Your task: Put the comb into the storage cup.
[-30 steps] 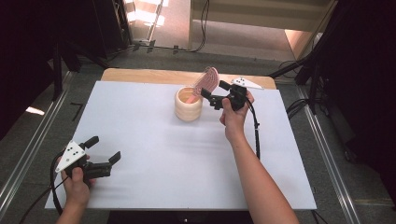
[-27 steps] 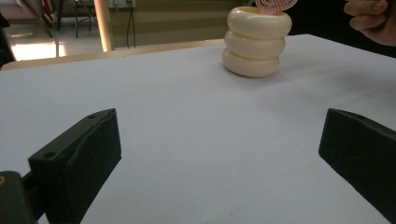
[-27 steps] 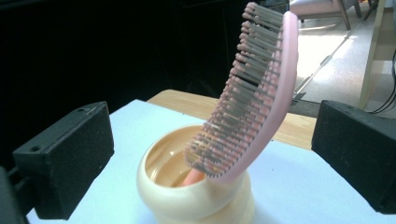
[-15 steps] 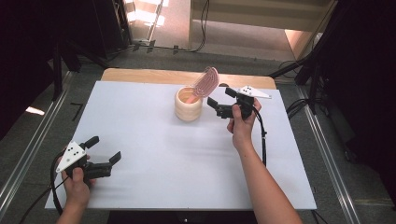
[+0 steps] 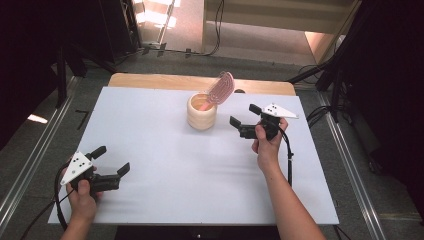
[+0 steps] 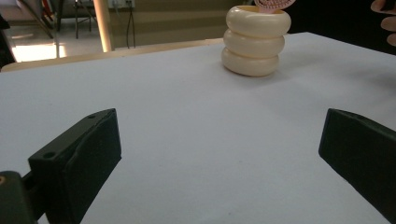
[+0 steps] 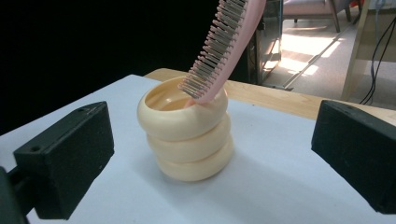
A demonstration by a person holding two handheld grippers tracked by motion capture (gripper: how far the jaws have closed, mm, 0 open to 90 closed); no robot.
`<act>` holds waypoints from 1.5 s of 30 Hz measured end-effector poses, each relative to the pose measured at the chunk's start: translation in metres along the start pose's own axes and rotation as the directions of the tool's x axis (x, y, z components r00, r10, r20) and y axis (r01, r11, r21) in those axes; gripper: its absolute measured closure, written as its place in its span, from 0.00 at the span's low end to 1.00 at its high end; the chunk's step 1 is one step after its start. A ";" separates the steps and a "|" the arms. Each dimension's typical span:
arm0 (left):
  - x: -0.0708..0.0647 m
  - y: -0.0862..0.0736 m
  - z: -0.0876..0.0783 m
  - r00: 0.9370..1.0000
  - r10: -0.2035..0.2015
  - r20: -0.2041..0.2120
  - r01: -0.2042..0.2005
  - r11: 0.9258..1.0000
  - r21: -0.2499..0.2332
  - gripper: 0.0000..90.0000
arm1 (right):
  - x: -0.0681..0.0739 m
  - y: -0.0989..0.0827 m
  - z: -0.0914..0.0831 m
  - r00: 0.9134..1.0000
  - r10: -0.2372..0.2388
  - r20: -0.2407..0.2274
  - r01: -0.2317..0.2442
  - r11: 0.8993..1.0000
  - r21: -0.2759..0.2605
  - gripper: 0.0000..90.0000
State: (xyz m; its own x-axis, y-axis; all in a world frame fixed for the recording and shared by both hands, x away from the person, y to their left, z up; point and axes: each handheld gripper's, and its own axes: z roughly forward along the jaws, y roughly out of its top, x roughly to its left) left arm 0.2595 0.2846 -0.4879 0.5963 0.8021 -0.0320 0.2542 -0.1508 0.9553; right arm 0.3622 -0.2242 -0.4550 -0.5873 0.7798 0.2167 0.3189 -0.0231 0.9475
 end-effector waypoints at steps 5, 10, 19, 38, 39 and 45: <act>0.000 0.000 0.000 1.000 0.001 -0.001 -0.001 1.000 0.002 0.00 | 0.001 -0.005 -0.013 1.000 -0.013 0.005 0.014 1.000 -0.008 0.00; 0.000 0.000 0.000 1.000 0.002 0.000 -0.002 1.000 0.001 0.00 | 0.000 -0.009 -0.025 1.000 -0.026 0.017 0.027 0.999 -0.017 0.00; -0.001 0.000 0.000 1.000 0.003 0.000 -0.003 1.000 0.000 0.00 | -0.003 -0.020 -0.046 0.999 -0.037 0.031 0.038 0.999 -0.025 0.00; -0.001 0.000 0.001 1.000 0.008 -0.001 -0.008 1.000 0.002 0.00 | -0.014 -0.050 -0.089 0.994 -0.041 0.098 0.042 0.999 -0.007 0.00; -0.001 0.000 0.001 1.000 0.007 -0.001 -0.007 1.000 0.003 0.00 | -0.014 -0.051 -0.090 0.994 -0.035 0.099 0.036 0.999 -0.003 0.00; -0.001 0.000 0.001 1.000 0.009 0.000 -0.009 1.000 0.004 0.00 | -0.016 -0.059 -0.102 0.993 -0.039 0.112 0.040 0.999 -0.004 0.00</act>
State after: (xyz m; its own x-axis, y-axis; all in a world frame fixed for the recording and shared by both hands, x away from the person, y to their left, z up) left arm 0.2594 0.2835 -0.4882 0.5987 0.8007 -0.0231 0.2515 -0.1605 0.9545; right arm 0.2767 -0.2991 -0.4904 -0.5125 0.8451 0.1518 0.2921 0.0053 0.9564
